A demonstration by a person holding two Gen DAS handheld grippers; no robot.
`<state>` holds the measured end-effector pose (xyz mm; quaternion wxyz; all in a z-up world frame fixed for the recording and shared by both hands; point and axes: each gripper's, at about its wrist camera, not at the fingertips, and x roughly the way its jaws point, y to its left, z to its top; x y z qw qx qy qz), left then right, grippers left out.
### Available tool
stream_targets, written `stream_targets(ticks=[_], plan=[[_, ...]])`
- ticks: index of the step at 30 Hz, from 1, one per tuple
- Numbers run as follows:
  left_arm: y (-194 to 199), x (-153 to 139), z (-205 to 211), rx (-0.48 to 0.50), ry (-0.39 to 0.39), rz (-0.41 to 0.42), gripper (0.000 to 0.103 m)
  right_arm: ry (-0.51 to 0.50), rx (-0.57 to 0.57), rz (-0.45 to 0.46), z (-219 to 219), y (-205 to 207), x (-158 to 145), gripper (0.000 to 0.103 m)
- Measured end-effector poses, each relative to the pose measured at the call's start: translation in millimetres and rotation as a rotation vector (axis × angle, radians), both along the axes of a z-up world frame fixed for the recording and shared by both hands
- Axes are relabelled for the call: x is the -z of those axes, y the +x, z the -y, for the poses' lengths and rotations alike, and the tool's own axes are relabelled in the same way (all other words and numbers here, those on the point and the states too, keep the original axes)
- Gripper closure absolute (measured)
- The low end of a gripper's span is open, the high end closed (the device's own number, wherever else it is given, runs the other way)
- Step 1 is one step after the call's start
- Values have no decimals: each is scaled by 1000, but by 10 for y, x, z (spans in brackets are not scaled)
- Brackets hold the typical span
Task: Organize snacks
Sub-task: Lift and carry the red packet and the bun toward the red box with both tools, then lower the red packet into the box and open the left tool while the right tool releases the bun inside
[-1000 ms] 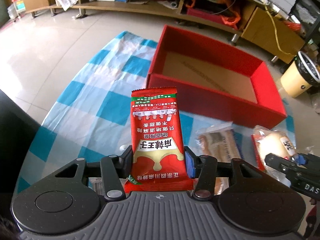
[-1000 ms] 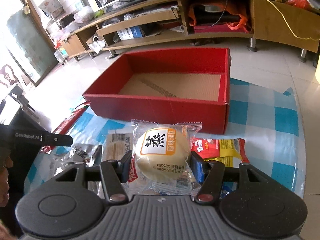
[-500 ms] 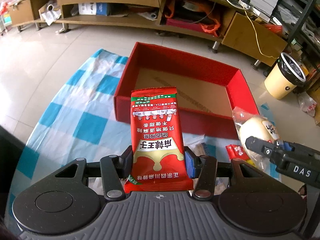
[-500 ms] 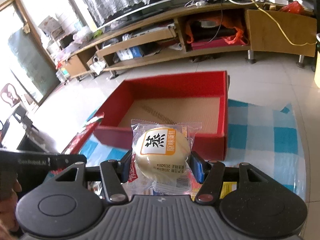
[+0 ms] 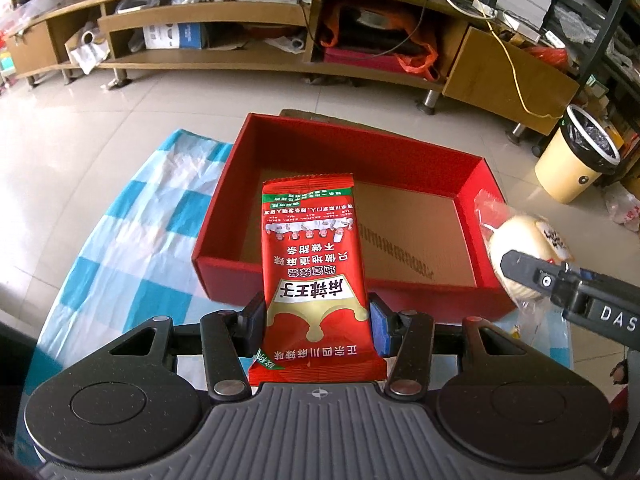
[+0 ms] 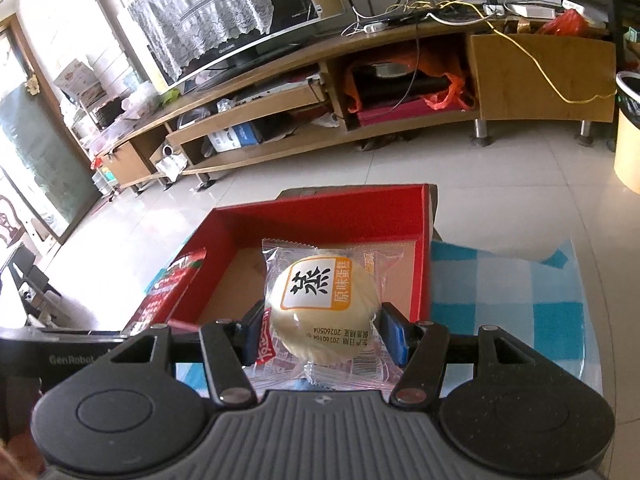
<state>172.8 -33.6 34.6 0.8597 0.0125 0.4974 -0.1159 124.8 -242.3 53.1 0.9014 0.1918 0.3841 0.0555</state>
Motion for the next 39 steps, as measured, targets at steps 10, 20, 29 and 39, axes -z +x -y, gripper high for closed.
stream_targets(ticks=[10,20,29,39], plan=[[323,114,121,-2,16,12,45,-28,22,-12,19,371,137,46],[580,310,154,-23,56,4,44,-80,12,-49,-59,697,373,46],[592,356,178,-26,98,20,28,-123,-14,-59,-101,790,443,44],[506,269,195,-16,87,30,25,-125,-7,-28,-102,696,293,43]])
